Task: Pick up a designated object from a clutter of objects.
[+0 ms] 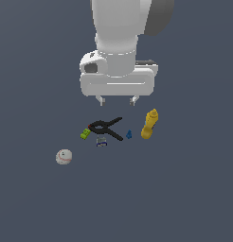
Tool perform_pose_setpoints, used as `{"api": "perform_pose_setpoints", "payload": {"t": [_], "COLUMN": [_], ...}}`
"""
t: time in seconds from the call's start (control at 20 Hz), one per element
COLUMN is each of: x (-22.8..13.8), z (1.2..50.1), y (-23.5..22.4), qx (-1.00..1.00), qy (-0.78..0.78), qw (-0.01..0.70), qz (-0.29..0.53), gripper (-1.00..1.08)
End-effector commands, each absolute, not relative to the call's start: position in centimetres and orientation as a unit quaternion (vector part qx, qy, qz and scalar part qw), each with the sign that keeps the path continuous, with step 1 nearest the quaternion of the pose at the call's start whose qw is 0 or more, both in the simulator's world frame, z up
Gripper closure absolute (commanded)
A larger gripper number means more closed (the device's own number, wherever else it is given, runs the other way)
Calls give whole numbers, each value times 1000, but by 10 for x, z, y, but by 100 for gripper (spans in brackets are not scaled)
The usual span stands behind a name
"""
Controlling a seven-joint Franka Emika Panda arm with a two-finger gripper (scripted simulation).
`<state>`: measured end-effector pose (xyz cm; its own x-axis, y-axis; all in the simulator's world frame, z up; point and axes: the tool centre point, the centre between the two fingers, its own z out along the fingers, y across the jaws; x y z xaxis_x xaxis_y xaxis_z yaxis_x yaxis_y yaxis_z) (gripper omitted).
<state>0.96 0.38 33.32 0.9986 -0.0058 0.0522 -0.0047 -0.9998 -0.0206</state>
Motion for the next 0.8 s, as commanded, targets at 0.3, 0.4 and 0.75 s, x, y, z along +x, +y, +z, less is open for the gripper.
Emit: {"api": "perform_pose_setpoints", "payload": {"t": [0.3, 0.4, 0.75], "x": [9, 9, 10], "z": [327, 325, 323], "y": [4, 4, 3], "qx": [-1000, -1000, -1000], "qy": [-6, -10, -10], "qw": [13, 14, 15], "qz": [-22, -20, -19], "gripper": [-92, -92, -92]}}
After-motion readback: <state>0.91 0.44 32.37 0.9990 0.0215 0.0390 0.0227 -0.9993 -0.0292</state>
